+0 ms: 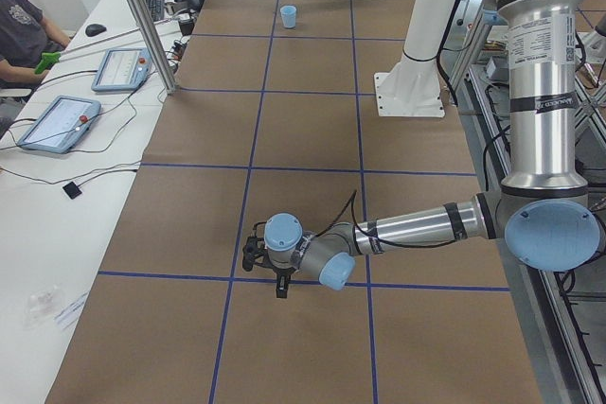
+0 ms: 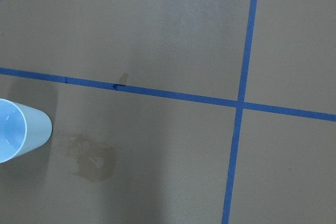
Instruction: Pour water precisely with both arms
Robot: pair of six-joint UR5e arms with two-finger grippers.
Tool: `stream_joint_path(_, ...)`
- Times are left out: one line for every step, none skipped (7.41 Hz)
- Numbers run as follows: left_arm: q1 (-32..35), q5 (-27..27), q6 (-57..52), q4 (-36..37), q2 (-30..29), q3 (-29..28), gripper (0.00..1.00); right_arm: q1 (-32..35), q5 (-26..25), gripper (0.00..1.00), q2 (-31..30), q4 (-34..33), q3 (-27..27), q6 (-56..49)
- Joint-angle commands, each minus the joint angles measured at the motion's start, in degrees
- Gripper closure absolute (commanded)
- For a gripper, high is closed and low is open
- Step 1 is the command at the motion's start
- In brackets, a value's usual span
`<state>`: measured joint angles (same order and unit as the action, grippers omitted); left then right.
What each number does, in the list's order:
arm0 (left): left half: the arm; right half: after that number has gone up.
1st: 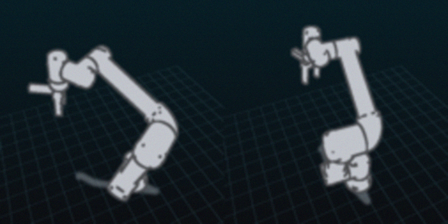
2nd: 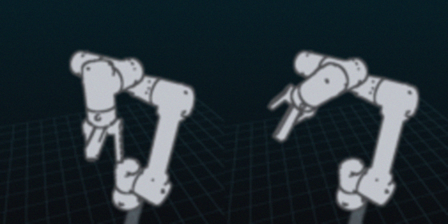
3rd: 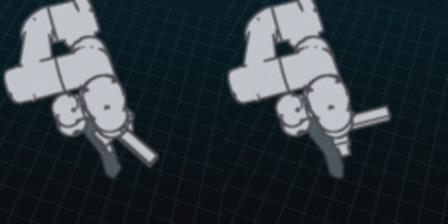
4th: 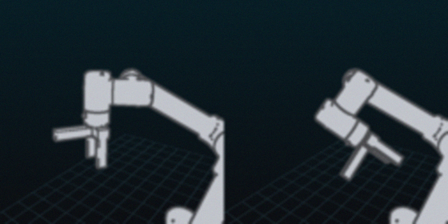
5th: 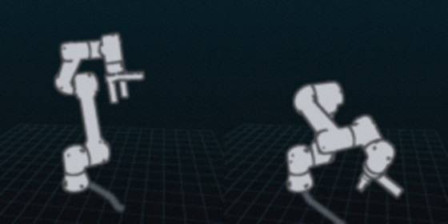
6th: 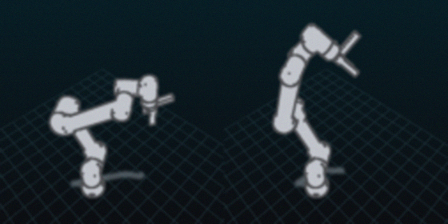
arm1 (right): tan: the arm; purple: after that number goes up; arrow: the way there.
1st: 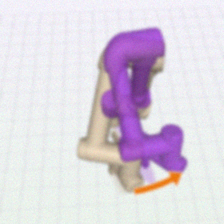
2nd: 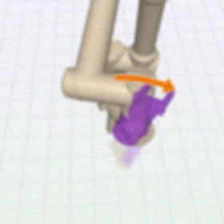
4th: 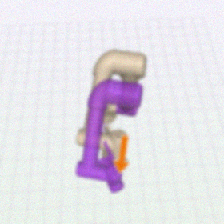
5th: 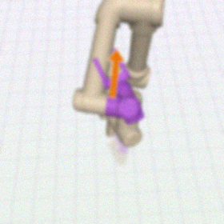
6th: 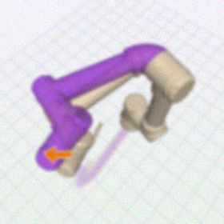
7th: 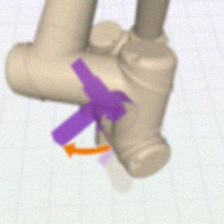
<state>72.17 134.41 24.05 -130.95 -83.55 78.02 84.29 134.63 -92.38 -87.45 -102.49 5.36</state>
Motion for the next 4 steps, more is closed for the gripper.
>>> stream_joint_path(-0.9,0.1,0.0,-0.1,0.0,-0.4,0.10,0.0,-0.1,0.01,0.1,0.0,0.1,0.1)
stream_joint_path(-1.6,0.0,0.0,-0.1,0.0,-0.5,0.11,0.0,-0.1,0.01,0.0,0.0,0.0,0.1)
stream_joint_path(-1.6,0.1,0.0,-0.1,0.0,-0.6,0.14,0.0,-0.1,0.01,0.0,0.0,0.0,0.1)
stream_joint_path(-1.8,0.1,0.0,-0.1,0.0,-0.8,0.18,0.0,-0.1,0.01,0.1,0.0,0.0,0.1)
